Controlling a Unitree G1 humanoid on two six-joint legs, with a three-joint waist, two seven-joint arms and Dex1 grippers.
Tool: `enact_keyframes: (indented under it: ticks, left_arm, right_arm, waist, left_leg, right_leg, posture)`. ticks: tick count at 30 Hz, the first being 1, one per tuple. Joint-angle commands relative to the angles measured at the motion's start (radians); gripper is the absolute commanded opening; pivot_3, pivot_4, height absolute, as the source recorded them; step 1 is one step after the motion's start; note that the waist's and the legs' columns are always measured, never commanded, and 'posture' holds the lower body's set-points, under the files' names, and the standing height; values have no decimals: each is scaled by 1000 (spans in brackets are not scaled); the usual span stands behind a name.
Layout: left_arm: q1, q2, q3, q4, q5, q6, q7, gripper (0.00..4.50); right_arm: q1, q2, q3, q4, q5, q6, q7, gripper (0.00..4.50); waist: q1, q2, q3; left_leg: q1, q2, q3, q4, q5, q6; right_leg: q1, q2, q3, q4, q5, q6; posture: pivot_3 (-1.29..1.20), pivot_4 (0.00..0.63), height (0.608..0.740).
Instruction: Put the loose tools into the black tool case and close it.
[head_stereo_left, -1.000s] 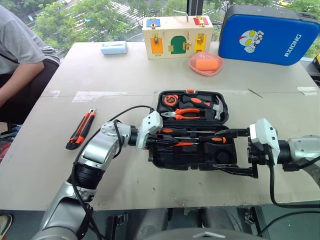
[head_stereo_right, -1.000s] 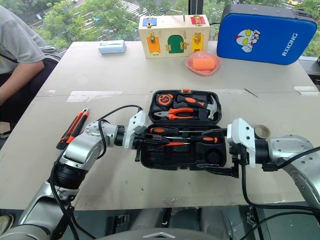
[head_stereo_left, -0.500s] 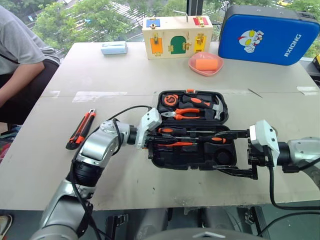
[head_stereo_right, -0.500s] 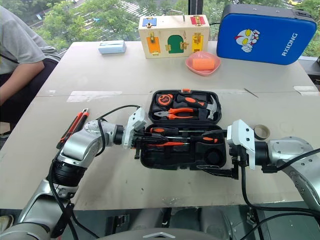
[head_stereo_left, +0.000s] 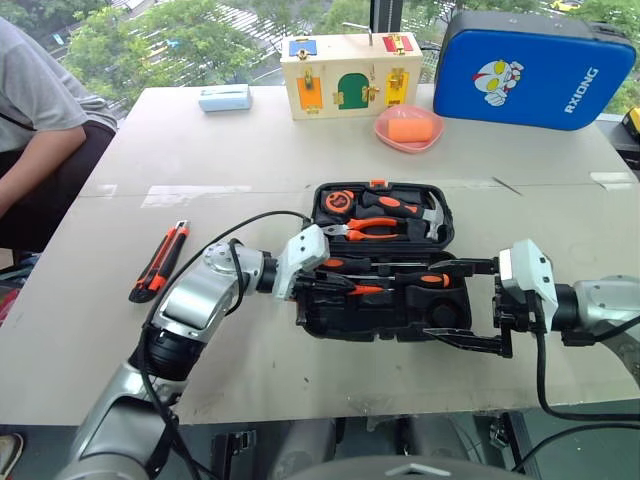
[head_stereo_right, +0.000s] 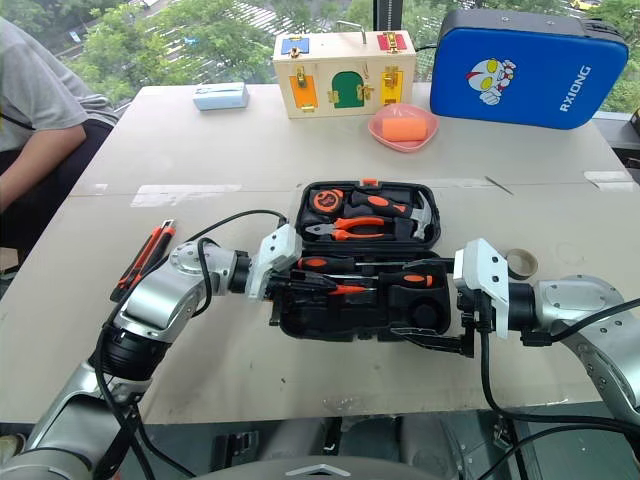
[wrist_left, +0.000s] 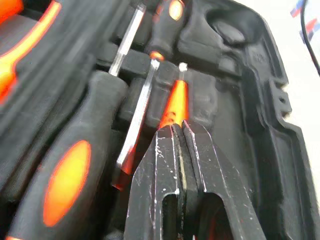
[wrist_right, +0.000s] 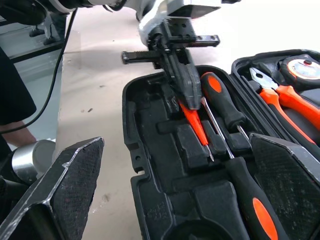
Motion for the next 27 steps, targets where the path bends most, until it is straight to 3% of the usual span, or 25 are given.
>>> enact_keyframes:
  ticks: [1,7,15,27]
  left_arm:
    - [64,37,-45,5,39,35,5,32]
    - [78,23,-25,-6,29,19,26,32]
    - [40,19,115,-90,-124,80,11,32]
    - [5,-27,38,68,40,-134,47,32]
  right_arm:
    - [-5,9,-20,-29,2,-22,-7,4500]
    - [-8,16,-17,-28,-1,-22,-4,4500]
    - [-16,17,-7,-29,-1,-14,0,4500]
    - [-33,23,-3,-30,14,6,-10,4500]
  waist:
    - [1,1,-1]
    - [0,2,-2]
    - [0,2,-1]
    - [6,2,-1]
  left_leg:
    - [0,0,0,0,0,0]
    - [2,0,1,-1,0,0]
    - [0,0,1,0,0,0]
    - [-1,0,0,0,0,0]
  right_leg:
    - [0,0,0,0,0,0]
    - [1,0,2,0,0,0]
    - [0,0,1,0,0,0]
    - [-1,0,0,0,0,0]
  posture:
    - [0,150,735]
    - [0,150,735]
    - [0,150,735]
    - [0,150,735]
